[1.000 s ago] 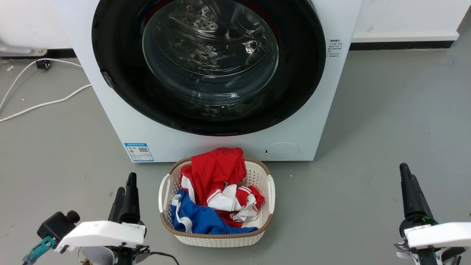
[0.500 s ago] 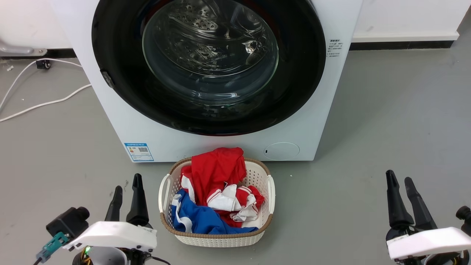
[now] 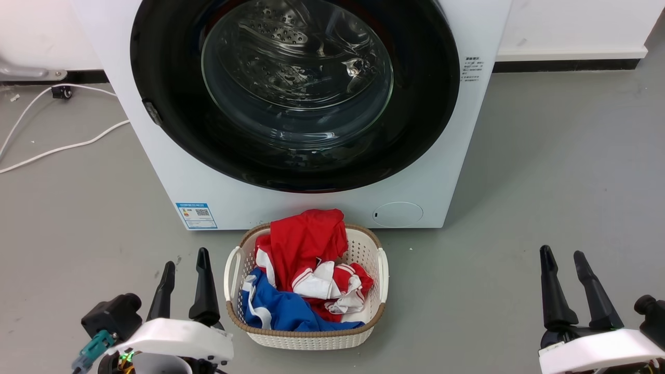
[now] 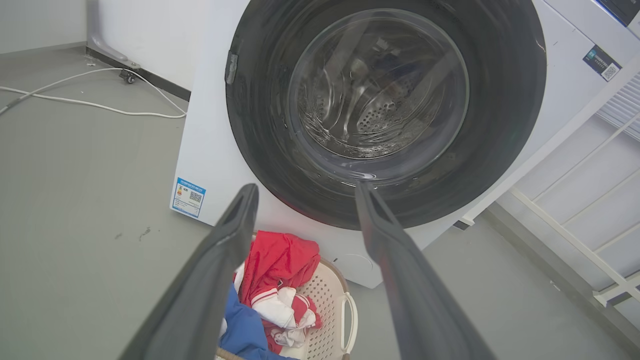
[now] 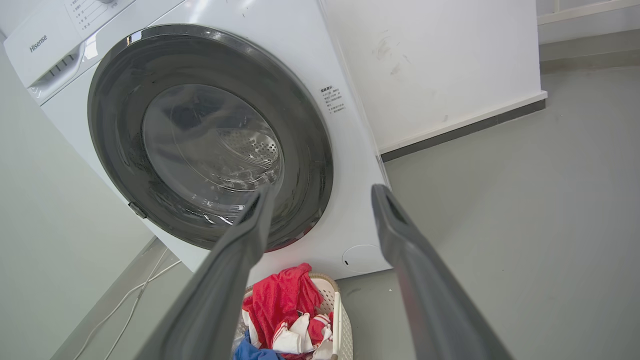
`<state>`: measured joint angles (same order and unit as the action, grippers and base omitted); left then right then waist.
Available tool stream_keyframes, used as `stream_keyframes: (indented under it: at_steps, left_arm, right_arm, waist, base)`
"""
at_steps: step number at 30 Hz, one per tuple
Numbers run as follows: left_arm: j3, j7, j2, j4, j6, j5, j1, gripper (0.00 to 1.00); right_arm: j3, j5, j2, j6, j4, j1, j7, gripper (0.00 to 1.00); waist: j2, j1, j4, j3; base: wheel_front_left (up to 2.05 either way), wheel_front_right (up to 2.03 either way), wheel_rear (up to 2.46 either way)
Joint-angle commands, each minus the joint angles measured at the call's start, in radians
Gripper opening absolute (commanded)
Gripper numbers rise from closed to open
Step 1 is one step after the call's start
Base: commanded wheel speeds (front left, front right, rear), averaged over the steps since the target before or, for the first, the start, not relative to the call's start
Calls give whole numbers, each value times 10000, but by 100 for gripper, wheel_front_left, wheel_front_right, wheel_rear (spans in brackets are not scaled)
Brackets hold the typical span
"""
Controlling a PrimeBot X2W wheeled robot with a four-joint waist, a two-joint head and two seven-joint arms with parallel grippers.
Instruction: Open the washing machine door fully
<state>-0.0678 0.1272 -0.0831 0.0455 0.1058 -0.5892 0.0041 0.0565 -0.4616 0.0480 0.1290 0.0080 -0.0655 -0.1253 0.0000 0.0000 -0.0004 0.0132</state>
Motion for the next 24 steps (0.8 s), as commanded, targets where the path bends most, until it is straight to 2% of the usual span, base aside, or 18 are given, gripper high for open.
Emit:
stream_keyframes:
  at_steps: [1,24]
  left_arm:
    - [-62,112,-61,-161,-8,306,25,100]
    - [-186,671,114,-180,-296,2421,426,100]
  right_arm:
    - [-22,323,34,17,-182,-26,-122,100]
    - [-154,2515,35,21,-773,-543,-701,100]
  waist:
    - [0,0,1,-8]
    - [0,0,18,-64]
  base:
    - [0,0,0]
    - [0,0,0]
